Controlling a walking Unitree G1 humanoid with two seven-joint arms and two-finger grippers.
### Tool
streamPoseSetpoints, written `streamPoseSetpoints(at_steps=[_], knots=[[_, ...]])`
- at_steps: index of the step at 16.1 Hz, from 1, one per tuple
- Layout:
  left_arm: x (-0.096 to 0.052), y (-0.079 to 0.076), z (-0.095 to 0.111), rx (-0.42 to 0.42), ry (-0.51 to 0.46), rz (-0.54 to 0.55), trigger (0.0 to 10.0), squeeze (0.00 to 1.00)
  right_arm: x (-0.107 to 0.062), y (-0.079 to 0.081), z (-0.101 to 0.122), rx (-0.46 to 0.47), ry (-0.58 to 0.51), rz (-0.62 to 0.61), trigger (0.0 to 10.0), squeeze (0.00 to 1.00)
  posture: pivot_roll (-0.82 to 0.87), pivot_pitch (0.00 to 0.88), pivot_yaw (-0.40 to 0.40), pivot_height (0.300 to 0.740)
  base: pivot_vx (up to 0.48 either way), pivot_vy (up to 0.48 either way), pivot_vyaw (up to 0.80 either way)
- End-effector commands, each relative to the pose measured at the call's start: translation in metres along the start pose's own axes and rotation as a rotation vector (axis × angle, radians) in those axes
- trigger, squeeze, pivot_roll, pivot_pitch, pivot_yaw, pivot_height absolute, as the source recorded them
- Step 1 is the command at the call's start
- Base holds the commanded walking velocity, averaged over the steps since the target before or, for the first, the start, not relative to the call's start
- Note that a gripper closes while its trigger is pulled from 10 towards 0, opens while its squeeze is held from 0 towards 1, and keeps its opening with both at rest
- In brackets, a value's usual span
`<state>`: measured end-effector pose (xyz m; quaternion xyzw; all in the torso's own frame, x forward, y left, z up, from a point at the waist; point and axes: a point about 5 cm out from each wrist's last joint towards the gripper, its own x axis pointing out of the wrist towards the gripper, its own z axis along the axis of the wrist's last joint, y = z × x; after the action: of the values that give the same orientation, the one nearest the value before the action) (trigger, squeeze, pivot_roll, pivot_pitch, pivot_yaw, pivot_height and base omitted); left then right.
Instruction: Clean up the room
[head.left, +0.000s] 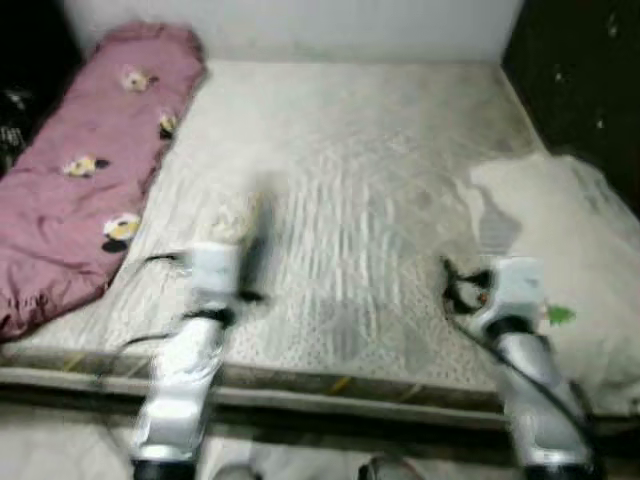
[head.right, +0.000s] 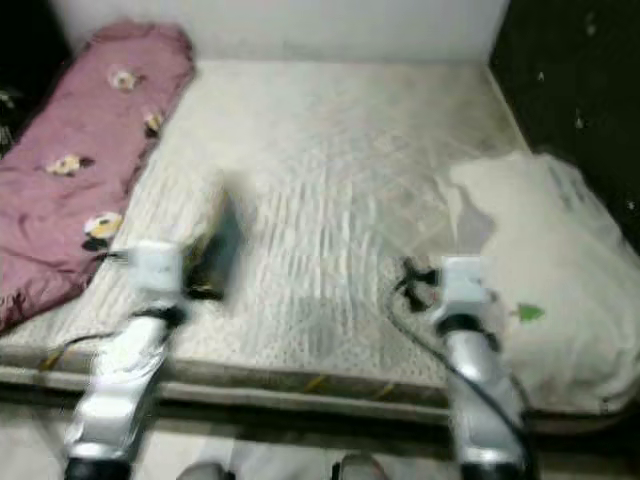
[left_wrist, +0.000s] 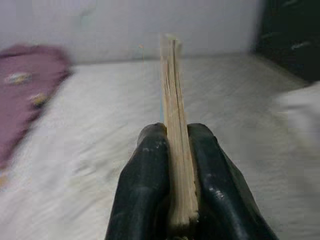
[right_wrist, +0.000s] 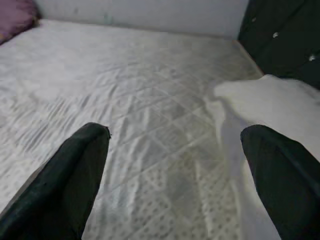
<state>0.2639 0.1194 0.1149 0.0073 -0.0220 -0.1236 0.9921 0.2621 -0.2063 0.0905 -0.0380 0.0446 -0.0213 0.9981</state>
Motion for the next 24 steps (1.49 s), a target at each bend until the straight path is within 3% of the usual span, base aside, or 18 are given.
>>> streamPoseSetpoints(at_steps=[1, 18, 24], knots=[[-0.0036, 0.0165, 0.0058, 0.035, -0.021, 0.055, 10.0, 0.0, 0.0035, 0.0129, 0.0076, 0.017, -0.032, 0.033, 10.0, 0.0, -0.05, 0.085, 0.009, 0.74, 0.0, 0.0, 0.0], [-0.0017, 0.0154, 0.0056, 0.039, -0.007, 0.067, 10.0, 0.0, 0.0059, 0.0131, 0.0063, 0.016, -0.024, 0.034, 10.0, 0.0, -0.04, 0.084, 0.008, 0.74, 0.0, 0.0, -0.08], [-0.0022, 0.0152, 0.0045, 0.033, -0.003, 0.067, 10.0, 0.0, 0.005, 0.013, 0.0049, 0.016, -0.018, 0.033, 10.0, 0.0, -0.04, 0.085, 0.008, 0.74, 0.0, -0.319, -0.27]])
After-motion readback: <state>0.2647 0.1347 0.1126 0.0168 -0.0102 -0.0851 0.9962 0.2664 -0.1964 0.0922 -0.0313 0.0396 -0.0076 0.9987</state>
